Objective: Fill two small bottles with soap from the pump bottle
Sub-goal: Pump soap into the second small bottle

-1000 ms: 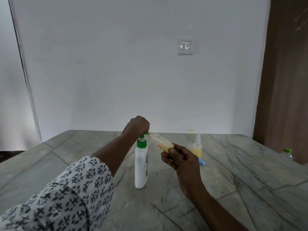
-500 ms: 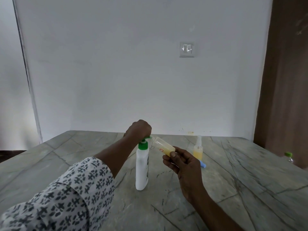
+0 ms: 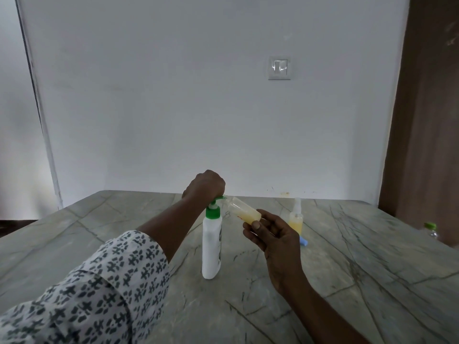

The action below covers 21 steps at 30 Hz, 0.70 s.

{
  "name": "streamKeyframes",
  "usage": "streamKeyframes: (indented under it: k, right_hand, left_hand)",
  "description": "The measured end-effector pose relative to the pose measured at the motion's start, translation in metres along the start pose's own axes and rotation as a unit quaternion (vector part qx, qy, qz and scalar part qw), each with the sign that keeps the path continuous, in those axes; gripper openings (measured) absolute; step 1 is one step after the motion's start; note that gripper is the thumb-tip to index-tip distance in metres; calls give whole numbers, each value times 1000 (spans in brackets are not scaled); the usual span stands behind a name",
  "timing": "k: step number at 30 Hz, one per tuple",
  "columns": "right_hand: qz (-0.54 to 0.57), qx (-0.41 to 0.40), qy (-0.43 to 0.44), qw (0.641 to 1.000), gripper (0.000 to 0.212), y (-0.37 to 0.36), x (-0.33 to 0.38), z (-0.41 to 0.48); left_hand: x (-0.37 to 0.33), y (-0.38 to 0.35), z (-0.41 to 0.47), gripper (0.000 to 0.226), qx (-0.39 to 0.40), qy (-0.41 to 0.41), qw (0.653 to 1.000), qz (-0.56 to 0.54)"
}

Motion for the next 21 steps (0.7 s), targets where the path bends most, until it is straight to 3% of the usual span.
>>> streamKeyframes:
  k: [12, 17, 21]
  right_hand:
    - [-19, -7, -2, 1000, 29, 4, -1, -1]
    - [-4, -3, -8, 1000, 30, 1, -2, 0]
    - [0, 3, -19, 1000, 32, 1, -4, 1]
  left_hand:
    - [3, -5, -2, 9, 6, -3, 999, 50]
    - [-2, 3, 2, 33, 14, -23, 999, 33]
    - [-5, 6, -4, 24, 27, -19, 998, 52]
Point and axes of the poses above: each hand's wrist, its own z-axis towards the middle knuckle, its own y-axis out of the back of the hand, x = y × z, the point moved 1 cm from there along z, towards the middle knuckle, and after that the axes turned 1 degree about x, right-handed, at the moved point
